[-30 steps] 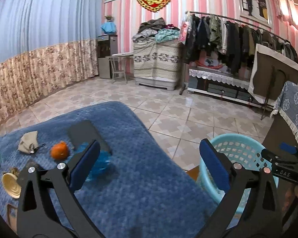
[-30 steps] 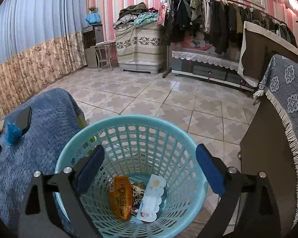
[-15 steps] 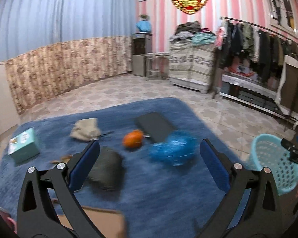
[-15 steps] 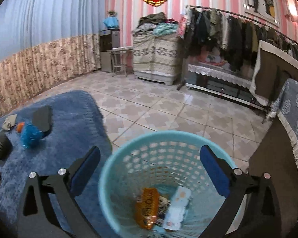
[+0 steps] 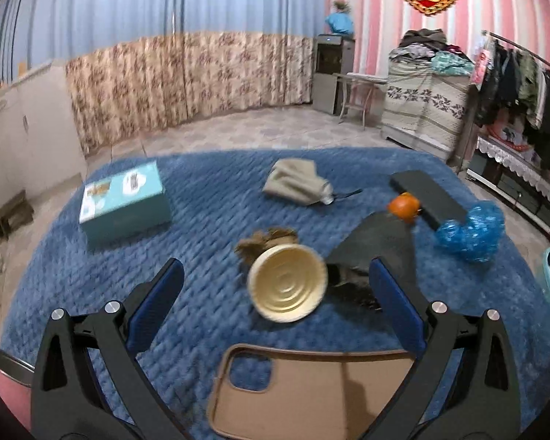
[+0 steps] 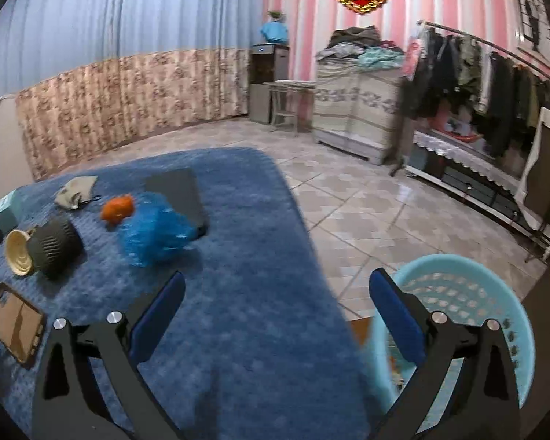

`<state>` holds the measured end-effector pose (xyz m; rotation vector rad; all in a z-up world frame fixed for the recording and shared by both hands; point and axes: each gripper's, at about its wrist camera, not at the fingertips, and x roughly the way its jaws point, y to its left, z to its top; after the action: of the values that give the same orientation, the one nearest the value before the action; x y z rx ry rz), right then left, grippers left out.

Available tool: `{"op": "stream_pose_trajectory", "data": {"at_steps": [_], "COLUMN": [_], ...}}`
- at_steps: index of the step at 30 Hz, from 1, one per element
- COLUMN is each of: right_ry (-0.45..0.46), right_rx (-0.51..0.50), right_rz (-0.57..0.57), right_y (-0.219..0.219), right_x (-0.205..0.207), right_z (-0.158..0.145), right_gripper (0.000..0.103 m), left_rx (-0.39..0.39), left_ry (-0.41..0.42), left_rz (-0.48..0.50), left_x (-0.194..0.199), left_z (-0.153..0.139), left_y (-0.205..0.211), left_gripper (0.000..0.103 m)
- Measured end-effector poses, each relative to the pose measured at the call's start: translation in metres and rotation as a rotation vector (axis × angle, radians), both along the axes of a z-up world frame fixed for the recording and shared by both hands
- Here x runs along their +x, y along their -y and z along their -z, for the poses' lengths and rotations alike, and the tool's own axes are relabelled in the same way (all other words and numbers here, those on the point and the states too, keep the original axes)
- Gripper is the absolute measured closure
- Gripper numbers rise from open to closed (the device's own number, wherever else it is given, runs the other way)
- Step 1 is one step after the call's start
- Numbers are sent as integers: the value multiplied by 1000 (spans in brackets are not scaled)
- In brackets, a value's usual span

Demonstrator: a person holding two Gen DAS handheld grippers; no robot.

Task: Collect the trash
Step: 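Grasp the blue plastic bag with the right tool while the left tool grasps the cream round lid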

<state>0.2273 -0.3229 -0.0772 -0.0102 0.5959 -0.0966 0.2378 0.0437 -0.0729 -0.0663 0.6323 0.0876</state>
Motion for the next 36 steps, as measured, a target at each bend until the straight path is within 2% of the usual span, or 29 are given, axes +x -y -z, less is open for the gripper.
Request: {"op": "stream_pose_trajectory", "data": {"at_steps": [4, 6, 10, 14, 16, 19, 22, 26, 30, 32, 34, 36], "right_ry": [-29, -32, -37, -28, -24, -35, -61, -94, -114, -116, -113, -116], "right_rx": [-5, -13, -11, 6, 4, -29, -28, -2, 50, 53, 55, 59], "right_rz": [-41, -56, -77, -111, -134, -160, -172, -182, -191, -203, -219, -241], "right_y": [-20, -28, -39, -51, -62, -77, -83, -81, -79, -82, -86, -89], "right_x": [7, 12, 26, 39, 48, 63, 76, 83, 86, 86, 86, 86], "right_z": [9, 10, 10, 9, 7, 10, 16, 27, 34, 37, 38, 39], "right_gripper": [5, 5, 5, 5, 5, 5, 5, 6, 27, 32, 41, 43], "left_rx": [-18, -18, -17, -38, -50, -35, -34, -20, 2, 13, 13, 14], "left_ry": [-25, -34, -64, -85, -100, -109, -90, -60, -34, -30, -28, -24], "left_rz": [-17, -5, 39, 60, 77, 98, 102, 100, 95, 94, 90, 83], "left_x": [9, 13, 20, 23, 24, 24, 19, 14, 9, 8, 8, 5], "left_z": [14, 19, 27, 33, 37, 40, 38, 33, 29, 28, 27, 25], "left_y": [-14, -15, -13, -15, -14, -9, -9, -5, -2, -2, -4, -6], "left_gripper": [7, 12, 35, 50, 68, 86, 91, 93, 93, 93, 93, 93]}}
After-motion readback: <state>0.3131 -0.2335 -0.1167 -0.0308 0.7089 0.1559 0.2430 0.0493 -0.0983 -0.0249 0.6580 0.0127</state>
